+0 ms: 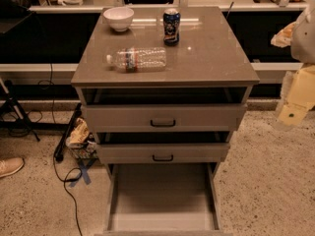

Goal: Place water bottle into bottom drawer

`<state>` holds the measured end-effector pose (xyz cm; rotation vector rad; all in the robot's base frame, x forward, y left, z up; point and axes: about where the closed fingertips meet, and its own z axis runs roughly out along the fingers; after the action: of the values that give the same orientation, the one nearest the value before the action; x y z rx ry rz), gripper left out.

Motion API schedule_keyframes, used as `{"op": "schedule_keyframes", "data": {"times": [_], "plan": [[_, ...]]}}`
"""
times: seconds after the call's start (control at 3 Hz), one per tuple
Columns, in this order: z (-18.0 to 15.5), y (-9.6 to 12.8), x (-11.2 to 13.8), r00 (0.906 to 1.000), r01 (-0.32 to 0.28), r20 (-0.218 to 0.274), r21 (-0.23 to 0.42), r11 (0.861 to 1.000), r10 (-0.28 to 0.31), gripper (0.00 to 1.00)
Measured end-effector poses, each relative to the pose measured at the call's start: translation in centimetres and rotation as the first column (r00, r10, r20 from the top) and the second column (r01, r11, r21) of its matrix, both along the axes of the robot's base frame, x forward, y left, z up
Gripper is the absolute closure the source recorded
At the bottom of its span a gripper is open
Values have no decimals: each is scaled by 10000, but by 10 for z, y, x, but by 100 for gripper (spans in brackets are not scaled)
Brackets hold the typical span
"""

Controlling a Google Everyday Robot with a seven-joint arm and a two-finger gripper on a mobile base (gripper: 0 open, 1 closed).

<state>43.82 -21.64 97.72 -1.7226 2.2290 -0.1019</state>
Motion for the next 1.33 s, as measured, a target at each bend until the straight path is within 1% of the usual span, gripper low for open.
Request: {"op": "schedule_keyframes", "data": {"times": [0.33, 0.67, 1.0, 1.33], "plan": [[0, 0, 0, 10000, -2, 2, 2, 10000, 2, 0], [1, 17, 33, 9981, -465, 430, 535, 9975, 443, 0], [3, 56, 91, 9886, -1295, 953, 1450, 9809, 1164, 0], [0, 103, 146, 9769, -2000, 1166, 2057, 9580, 1789, 0]]}}
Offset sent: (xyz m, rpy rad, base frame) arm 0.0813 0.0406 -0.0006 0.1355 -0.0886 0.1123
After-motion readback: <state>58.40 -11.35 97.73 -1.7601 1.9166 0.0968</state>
